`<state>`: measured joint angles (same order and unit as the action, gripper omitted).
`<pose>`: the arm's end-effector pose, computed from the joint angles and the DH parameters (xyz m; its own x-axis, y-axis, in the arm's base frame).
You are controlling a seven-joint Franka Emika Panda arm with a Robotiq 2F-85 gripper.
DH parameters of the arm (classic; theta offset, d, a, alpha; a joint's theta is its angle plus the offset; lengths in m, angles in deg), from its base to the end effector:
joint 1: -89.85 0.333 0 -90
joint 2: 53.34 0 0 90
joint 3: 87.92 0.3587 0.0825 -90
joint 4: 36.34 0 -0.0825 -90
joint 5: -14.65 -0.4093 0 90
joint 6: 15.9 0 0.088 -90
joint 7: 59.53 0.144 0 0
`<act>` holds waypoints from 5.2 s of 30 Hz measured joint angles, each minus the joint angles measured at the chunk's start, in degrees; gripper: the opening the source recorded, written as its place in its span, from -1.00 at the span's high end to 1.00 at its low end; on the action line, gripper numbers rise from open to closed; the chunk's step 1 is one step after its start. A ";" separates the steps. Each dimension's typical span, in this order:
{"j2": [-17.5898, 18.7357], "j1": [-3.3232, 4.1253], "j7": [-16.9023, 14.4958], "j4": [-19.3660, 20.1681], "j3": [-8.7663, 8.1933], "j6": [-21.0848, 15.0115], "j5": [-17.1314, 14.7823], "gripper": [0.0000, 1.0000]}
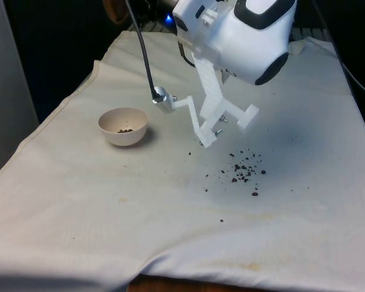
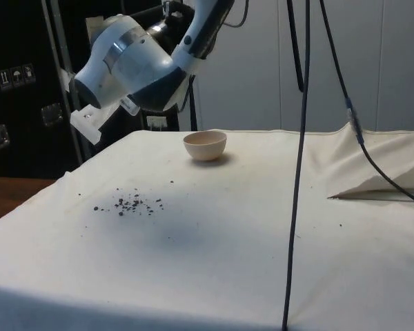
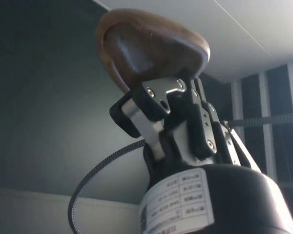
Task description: Pour the coffee beans from the cup into the bowl.
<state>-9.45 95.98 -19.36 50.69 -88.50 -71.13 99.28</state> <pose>0.6671 -0.1019 0.3243 0.9131 -0.4050 0.0468 0.0899 0.3119 0.9459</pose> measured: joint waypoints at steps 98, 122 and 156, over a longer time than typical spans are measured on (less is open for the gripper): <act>-5.84 -2.52 7.91 1.83 0.06 -7.85 -39.13 1.00; -6.93 -3.90 7.73 2.46 0.00 -12.32 -46.35 1.00; -9.97 -3.72 14.55 3.84 2.06 -17.36 -47.67 1.00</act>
<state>-19.42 92.26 -4.81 54.53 -86.43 -88.49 51.61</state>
